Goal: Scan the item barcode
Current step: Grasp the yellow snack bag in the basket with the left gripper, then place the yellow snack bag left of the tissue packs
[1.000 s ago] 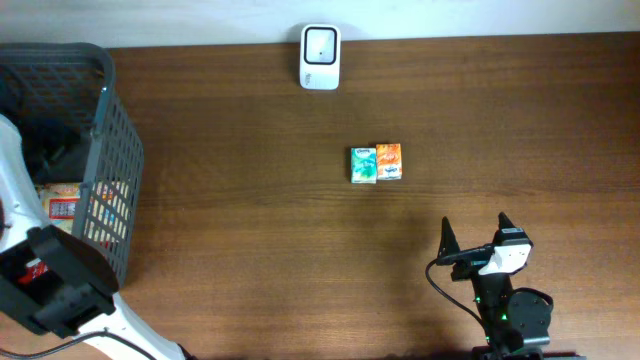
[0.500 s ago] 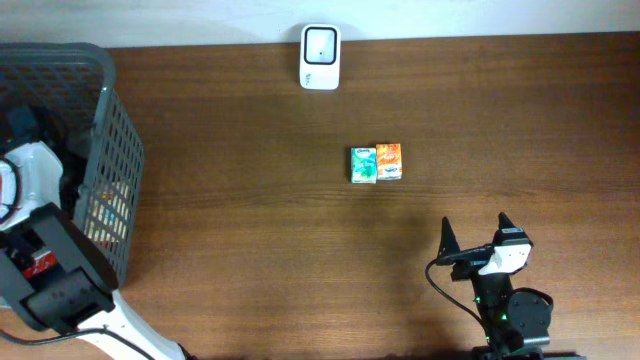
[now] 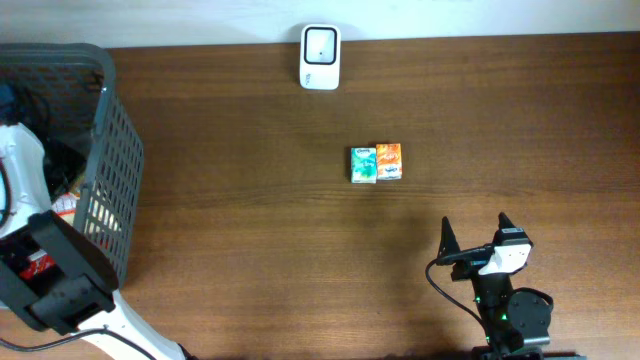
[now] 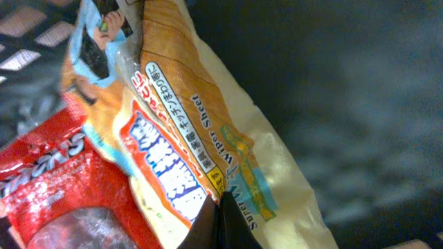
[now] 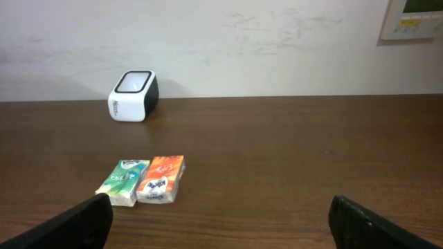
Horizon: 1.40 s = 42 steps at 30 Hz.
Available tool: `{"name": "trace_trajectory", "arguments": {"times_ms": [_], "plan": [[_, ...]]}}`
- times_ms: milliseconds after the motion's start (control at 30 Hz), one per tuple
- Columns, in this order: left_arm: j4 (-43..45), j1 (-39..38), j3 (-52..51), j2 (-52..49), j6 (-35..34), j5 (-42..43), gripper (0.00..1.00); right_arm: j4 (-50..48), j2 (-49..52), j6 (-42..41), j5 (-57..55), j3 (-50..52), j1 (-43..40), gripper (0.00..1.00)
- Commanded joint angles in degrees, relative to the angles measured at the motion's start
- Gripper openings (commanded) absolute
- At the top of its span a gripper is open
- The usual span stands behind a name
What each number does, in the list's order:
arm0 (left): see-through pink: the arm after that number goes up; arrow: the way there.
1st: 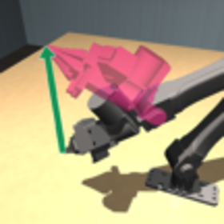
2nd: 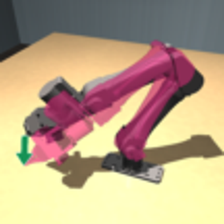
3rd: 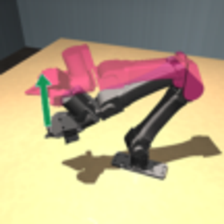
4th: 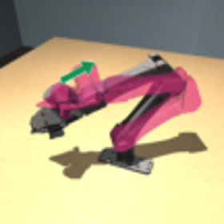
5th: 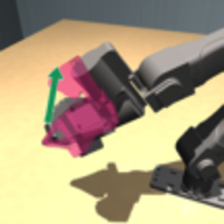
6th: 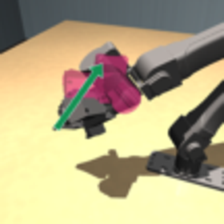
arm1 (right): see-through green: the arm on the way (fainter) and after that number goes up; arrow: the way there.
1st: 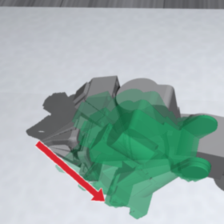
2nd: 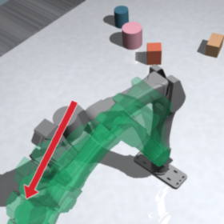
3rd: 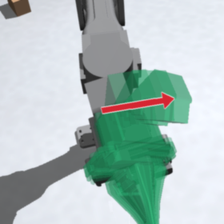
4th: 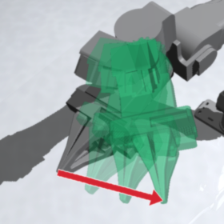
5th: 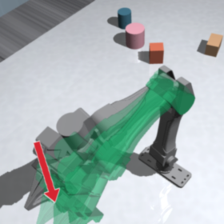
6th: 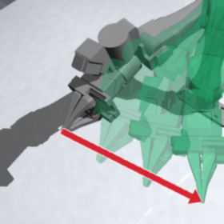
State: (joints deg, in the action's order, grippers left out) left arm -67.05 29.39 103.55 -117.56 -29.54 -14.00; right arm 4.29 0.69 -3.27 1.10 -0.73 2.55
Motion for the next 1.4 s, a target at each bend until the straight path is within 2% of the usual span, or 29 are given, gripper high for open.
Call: {"name": "trace_trajectory", "arguments": {"times_ms": [0,100,200,233,267,400,533,567,600,633,700,733,833,967,1100,1133,1267,1333,1367], "plan": [[-1.8,0.4,2.0,0.7,0.9,0.7,0.00,0.2,-0.3,-0.6,0.1,0.4,-0.3,0.99],[-1.6,0.4,0.7,0.6,0.9,0.7,0.00,0.2,-0.3,-0.6,0.1,0.4,-0.3,0.98],[0.1,0.4,-5.0,0.3,0.9,0.7,0.05,0.2,-0.3,-0.6,0.1,0.4,-0.3,0.99],[5.4,0.4,-11.2,0.3,0.9,0.7,0.76,0.2,-0.3,-0.6,0.1,0.4,-0.3,0.99],[8.2,0.4,-13.3,0.3,0.9,0.7,0.99,0.2,-0.3,-0.6,0.1,0.4,-0.3,0.99],[15.8,0.4,-16.2,0.3,0.9,0.7,0.99,0.2,-0.3,-0.6,0.1,0.4,-0.3,0.99],[18.1,0.4,-16.6,0.2,0.9,0.7,1.00,0.2,-0.3,-0.6,0.1,0.4,-0.3,0.99],[19.0,0.4,-17.3,0.1,1.3,0.7,0.96,0.2,-0.3,-0.6,0.1,0.4,-0.3,0.99],[19.3,0.4,-17.8,0.1,2.3,0.7,0.75,0.2,-0.3,-0.6,0.1,0.4,-0.3,0.99],[19.9,0.4,-18.9,0.1,2.2,0.7,0.47,0.2,-0.3,-0.6,0.1,0.4,-0.3,0.99],[19.6,0.4,-19.6,0.1,2.3,0.7,0.12,0.2,-0.3,-0.6,0.1,0.4,-0.3,0.99],[19.2,0.4,-19.5,0.2,2.5,0.7,0.00,0.2,-0.3,-0.6,0.1,0.4,-0.3,0.99],[14.5,0.4,-15.3,1.6,2.9,0.7,0.00,0.2,-0.3,-0.6,0.1,0.4,-0.3,0.99],[6.1,0.4,-0.7,11.9,2.9,0.7,0.00,0.2,-0.3,-0.6,0.1,0.4,-0.3,0.99],[8.0,0.4,3.6,25.1,4.6,3.6,0.00,0.2,-0.3,-0.6,0.1,0.4,-0.3,0.98],[9.5,0.4,3.6,29.2,7.5,7.3,0.00,0.2,-0.3,-0.6,0.1,0.4,-0.3,0.99],[12.5,-0.6,3.6,38.8,7.6,31.3,0.00,0.2,-0.3,-0.6,0.1,0.4,-0.3,0.99],[13.4,-7.8,3.6,40.1,13.0,41.0,0.00,0.2,-0.3,-0.6,0.1,0.4,-0.3,0.99],[13.4,-11.3,3.5,40.0,14.6,41.8,0.00,0.2,-0.3,-0.6,0.1,0.4,-0.3,0.99]]}}
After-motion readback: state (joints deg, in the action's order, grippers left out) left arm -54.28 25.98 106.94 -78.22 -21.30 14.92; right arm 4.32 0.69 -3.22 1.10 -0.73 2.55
